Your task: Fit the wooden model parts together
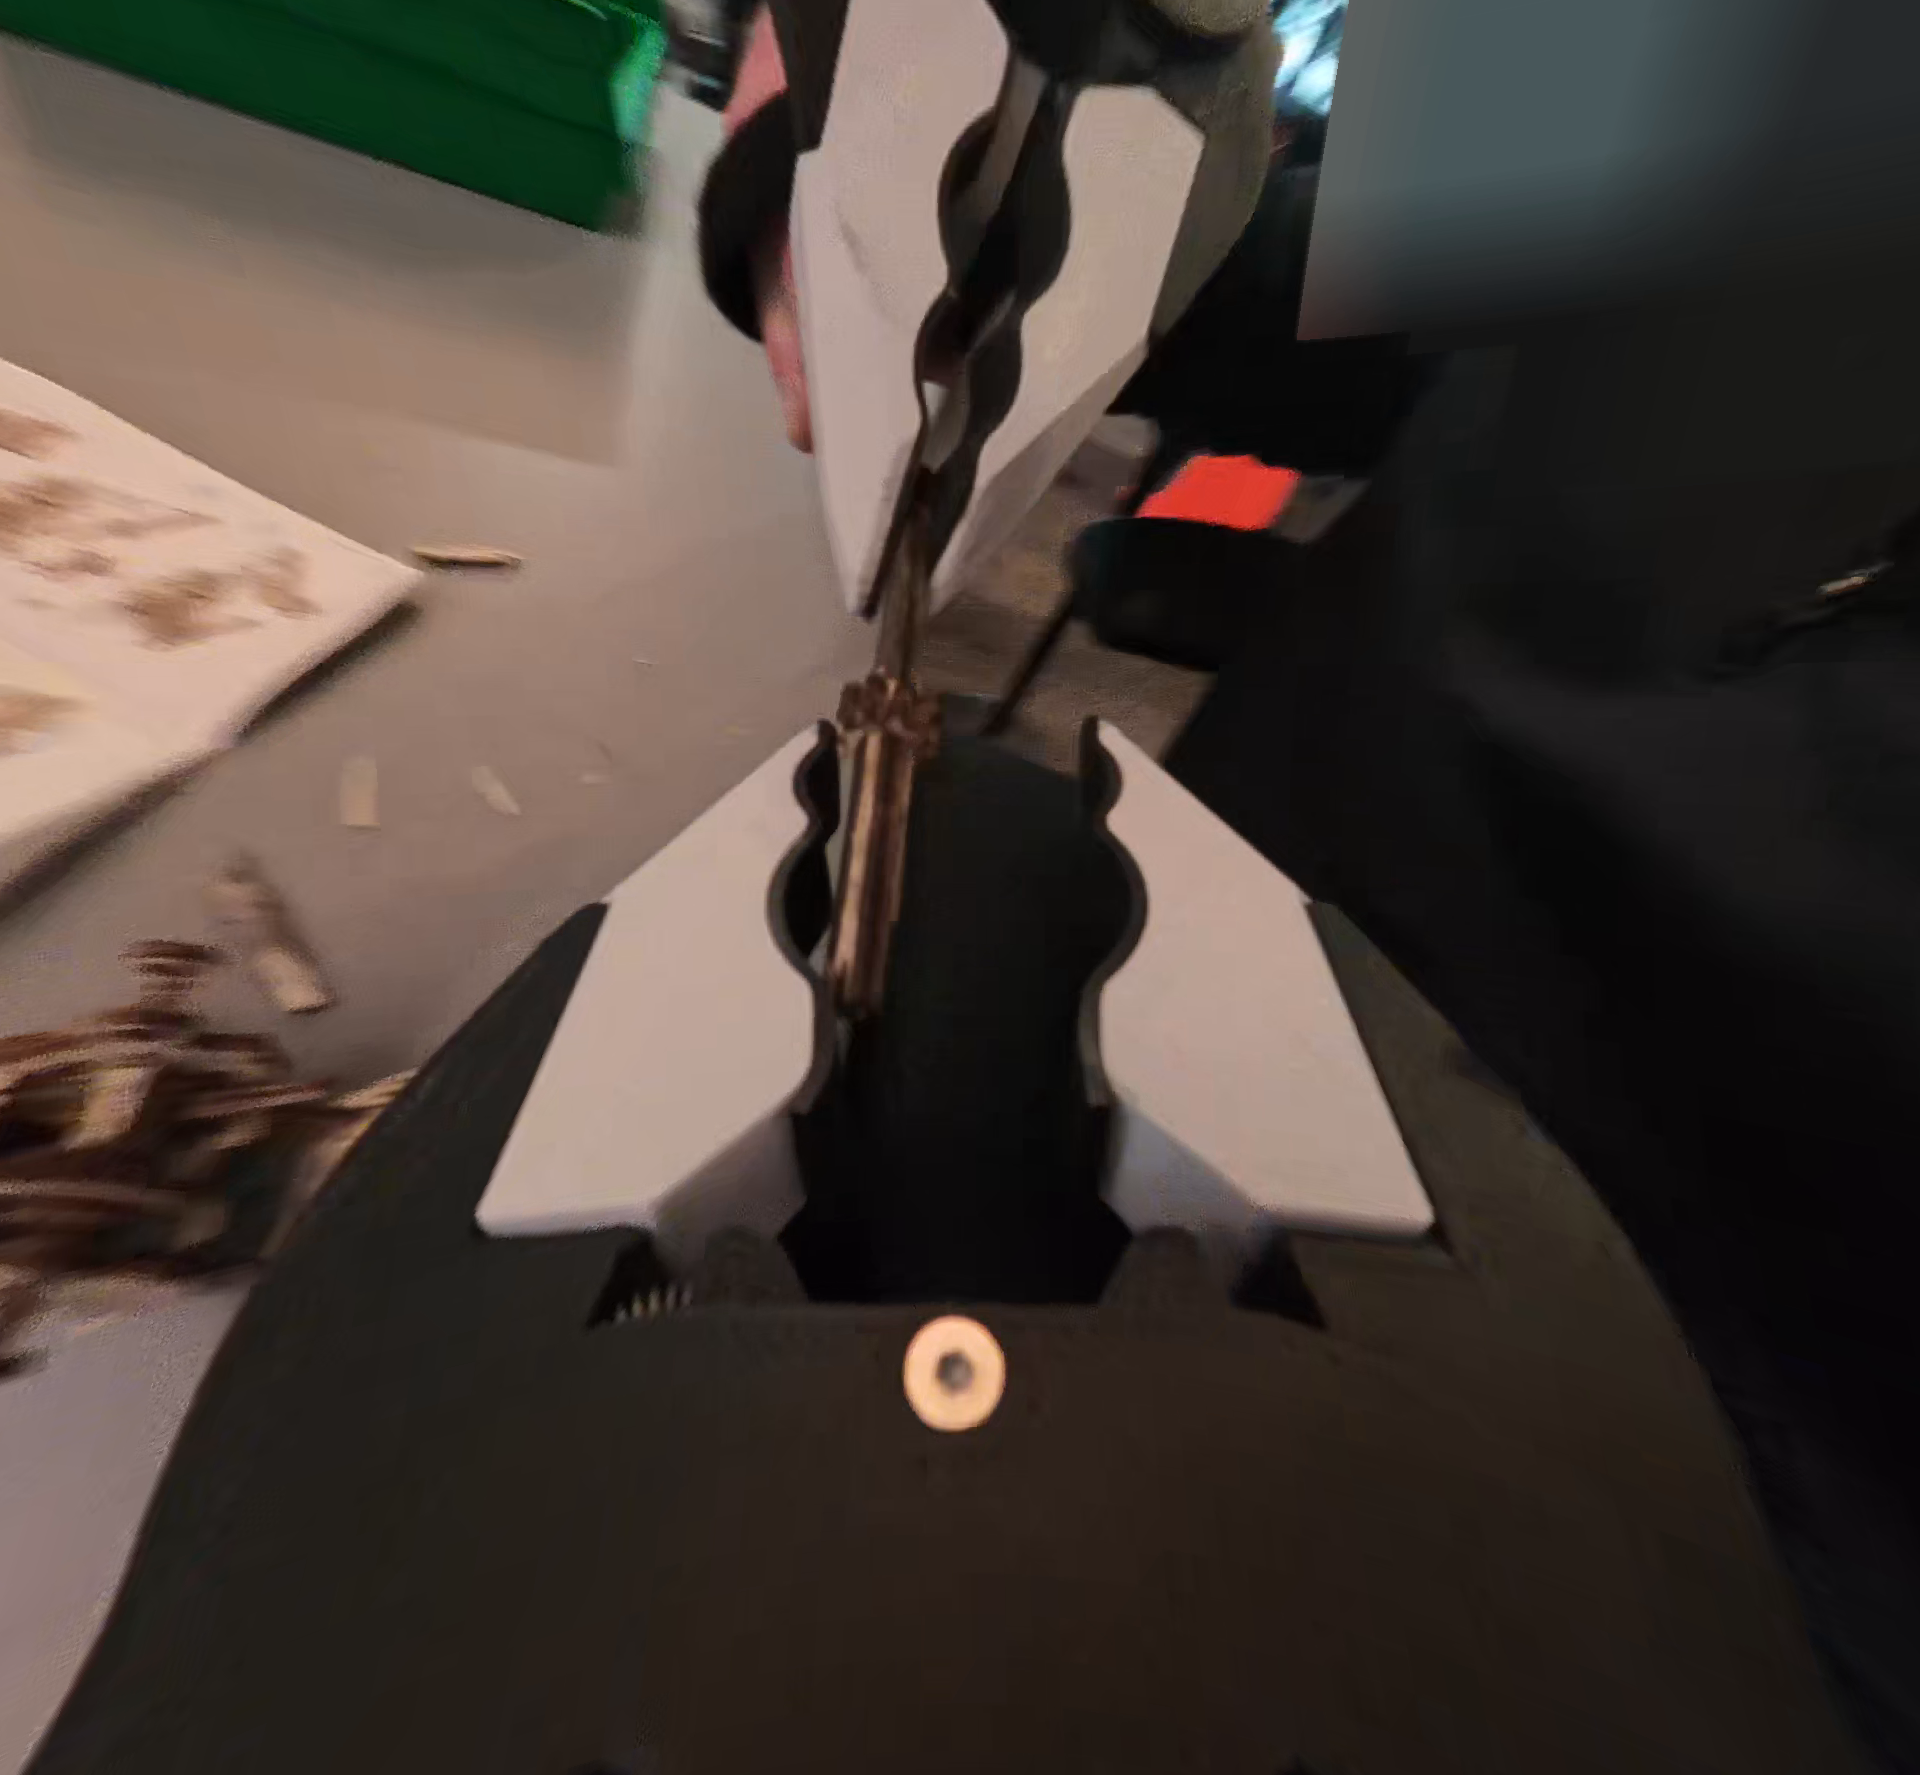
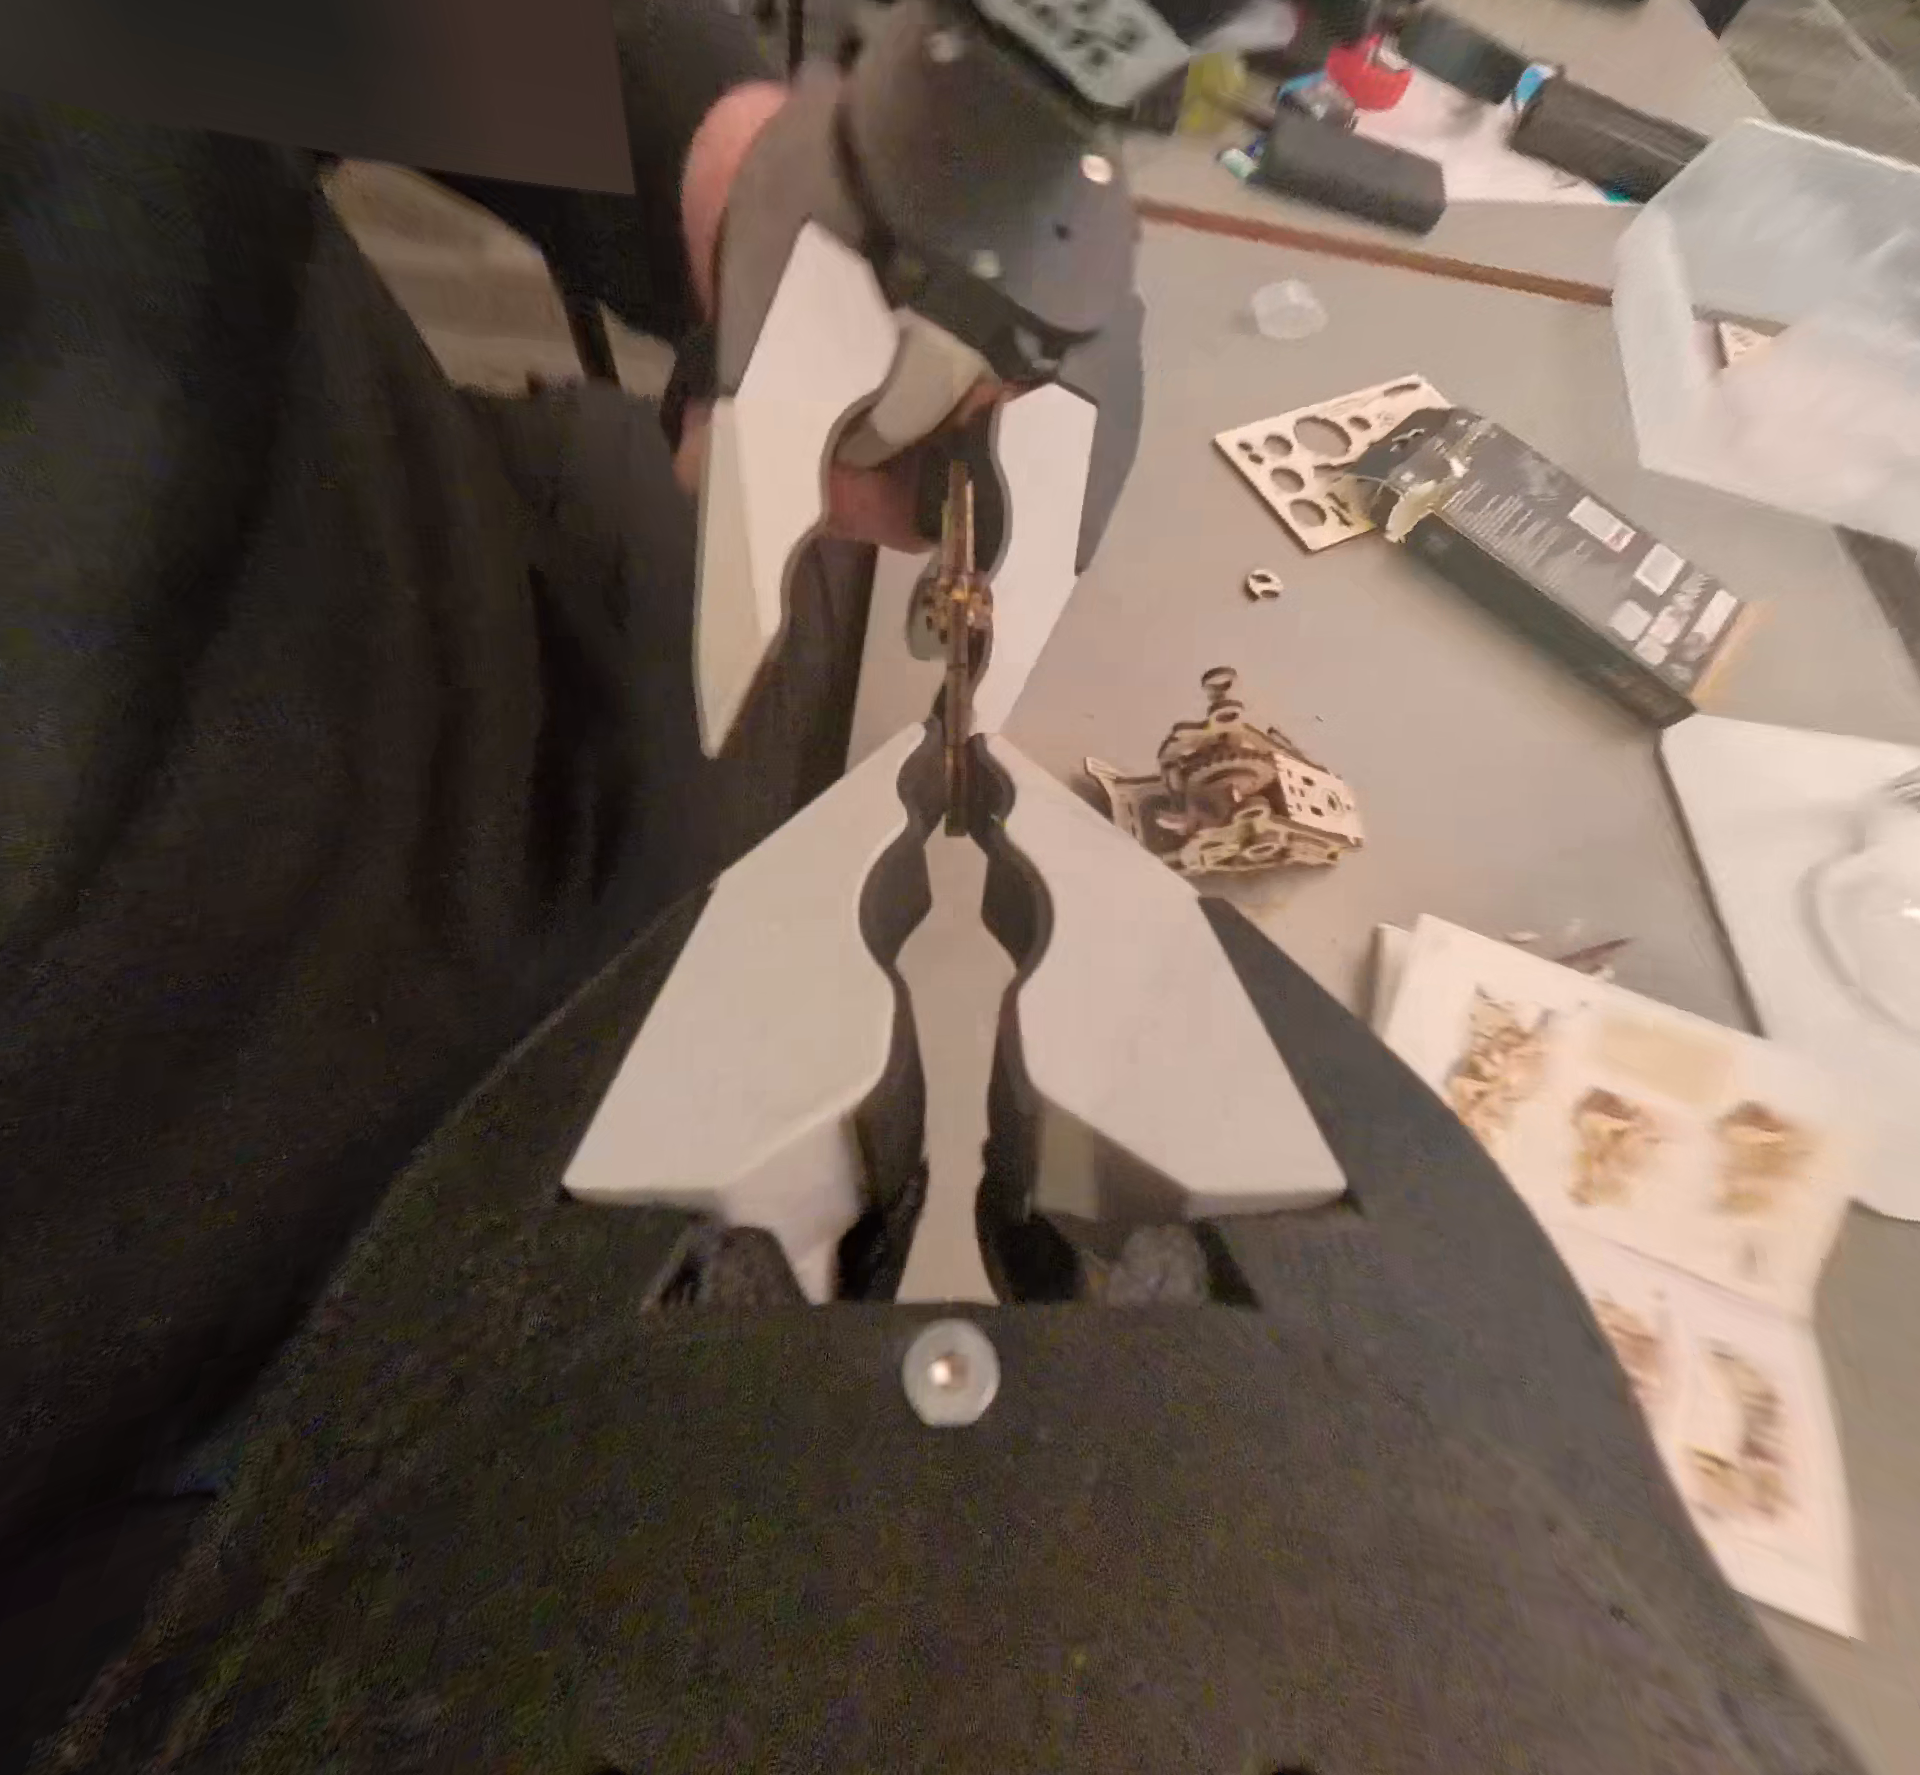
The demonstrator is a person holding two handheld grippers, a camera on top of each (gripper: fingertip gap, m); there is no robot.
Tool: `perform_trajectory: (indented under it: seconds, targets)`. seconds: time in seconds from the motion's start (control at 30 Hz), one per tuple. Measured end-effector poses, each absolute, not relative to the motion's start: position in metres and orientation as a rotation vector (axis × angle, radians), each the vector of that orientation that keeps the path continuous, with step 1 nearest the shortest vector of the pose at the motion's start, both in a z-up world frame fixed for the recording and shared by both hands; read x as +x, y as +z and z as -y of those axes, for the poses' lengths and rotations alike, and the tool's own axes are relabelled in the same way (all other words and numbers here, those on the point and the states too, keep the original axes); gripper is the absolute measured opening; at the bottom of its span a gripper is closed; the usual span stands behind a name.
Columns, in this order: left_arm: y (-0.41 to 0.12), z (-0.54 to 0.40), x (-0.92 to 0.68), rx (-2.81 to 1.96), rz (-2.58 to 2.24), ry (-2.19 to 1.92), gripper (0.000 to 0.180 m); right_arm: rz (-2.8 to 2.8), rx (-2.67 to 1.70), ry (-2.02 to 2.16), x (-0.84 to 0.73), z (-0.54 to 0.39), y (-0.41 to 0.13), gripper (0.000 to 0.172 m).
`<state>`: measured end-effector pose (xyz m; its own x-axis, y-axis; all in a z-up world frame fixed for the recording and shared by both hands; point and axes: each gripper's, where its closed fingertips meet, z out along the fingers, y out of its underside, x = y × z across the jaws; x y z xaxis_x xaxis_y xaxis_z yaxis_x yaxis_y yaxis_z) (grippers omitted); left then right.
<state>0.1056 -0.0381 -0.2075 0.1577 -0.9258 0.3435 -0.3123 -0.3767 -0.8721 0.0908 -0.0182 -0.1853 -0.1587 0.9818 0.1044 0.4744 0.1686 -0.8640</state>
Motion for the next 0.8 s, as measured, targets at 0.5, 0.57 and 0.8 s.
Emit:
perform_trajectory:
  seconds: [0.5, 0.57, 0.8]
  targets:
    - [-0.165, 0.012, 0.077, -1.557, -1.085, -0.793, 0.016, 1.510, -1.543, 1.248, 0.085, 0.018, -0.167, 0.001]
    - [-0.165, 0.015, 0.077, -1.552, -1.098, -0.772, 0.013, 1.485, -1.540, 1.203, 0.084, 0.016, -0.164, 0.002]
    - [-0.165, 0.024, 0.083, -1.535, -1.137, -0.761, 0.010, 1.511, -1.455, 0.996, 0.068, 0.029, -0.155, 0.008]
